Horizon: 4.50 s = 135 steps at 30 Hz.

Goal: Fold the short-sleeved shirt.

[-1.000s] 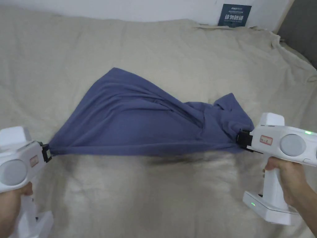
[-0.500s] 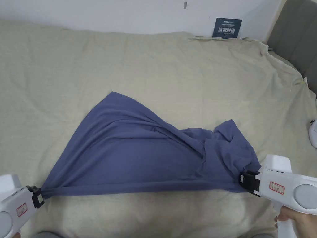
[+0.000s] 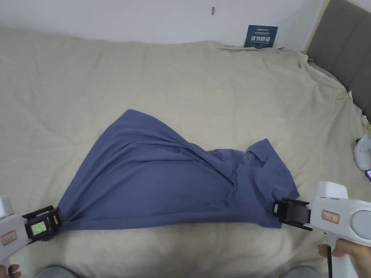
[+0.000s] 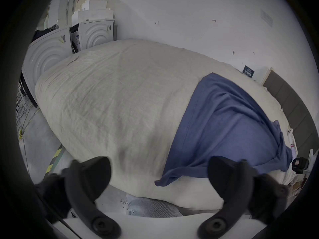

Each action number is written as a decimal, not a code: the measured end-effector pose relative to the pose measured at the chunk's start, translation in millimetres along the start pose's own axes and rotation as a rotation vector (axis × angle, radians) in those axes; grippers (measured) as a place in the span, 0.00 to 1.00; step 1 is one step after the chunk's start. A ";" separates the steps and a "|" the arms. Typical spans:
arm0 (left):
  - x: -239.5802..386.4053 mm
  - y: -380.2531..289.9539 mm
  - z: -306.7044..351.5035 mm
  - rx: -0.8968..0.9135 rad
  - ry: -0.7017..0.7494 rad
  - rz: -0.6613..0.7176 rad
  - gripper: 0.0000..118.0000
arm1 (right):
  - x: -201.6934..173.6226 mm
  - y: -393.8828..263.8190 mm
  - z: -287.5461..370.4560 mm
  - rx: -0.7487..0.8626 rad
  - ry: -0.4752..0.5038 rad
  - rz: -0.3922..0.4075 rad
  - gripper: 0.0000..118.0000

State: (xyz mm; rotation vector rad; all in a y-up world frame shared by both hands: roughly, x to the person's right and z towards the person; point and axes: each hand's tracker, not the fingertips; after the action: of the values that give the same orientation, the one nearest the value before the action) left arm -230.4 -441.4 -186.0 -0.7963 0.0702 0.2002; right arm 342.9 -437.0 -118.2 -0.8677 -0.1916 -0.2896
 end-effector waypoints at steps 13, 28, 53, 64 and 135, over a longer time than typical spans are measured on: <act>68.2 72.7 48.0 0.320 -0.090 -0.100 1.00 | -41.1 41.6 80.0 0.394 -0.058 0.165 0.81; 107.9 30.7 55.6 0.500 -0.176 -0.189 0.02 | -62.5 16.3 95.0 0.615 -0.025 0.112 0.05; 112.7 23.9 54.5 0.484 -0.182 -0.214 0.00 | -46.4 36.9 55.9 0.237 0.004 0.048 0.07; 115.3 19.4 51.1 0.462 -0.181 -0.220 0.00 | -42.3 17.6 -1.0 -0.042 -0.081 0.129 0.77; 40.2 92.8 69.5 0.305 -0.190 0.043 0.00 | -52.5 71.4 95.5 0.141 0.179 0.071 0.05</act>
State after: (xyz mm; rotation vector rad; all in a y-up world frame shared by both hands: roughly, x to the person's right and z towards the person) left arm -210.9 -322.3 -208.3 -0.4692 -0.0603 0.2971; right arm 312.0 -310.5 -124.0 -0.7031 -0.0138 -0.2823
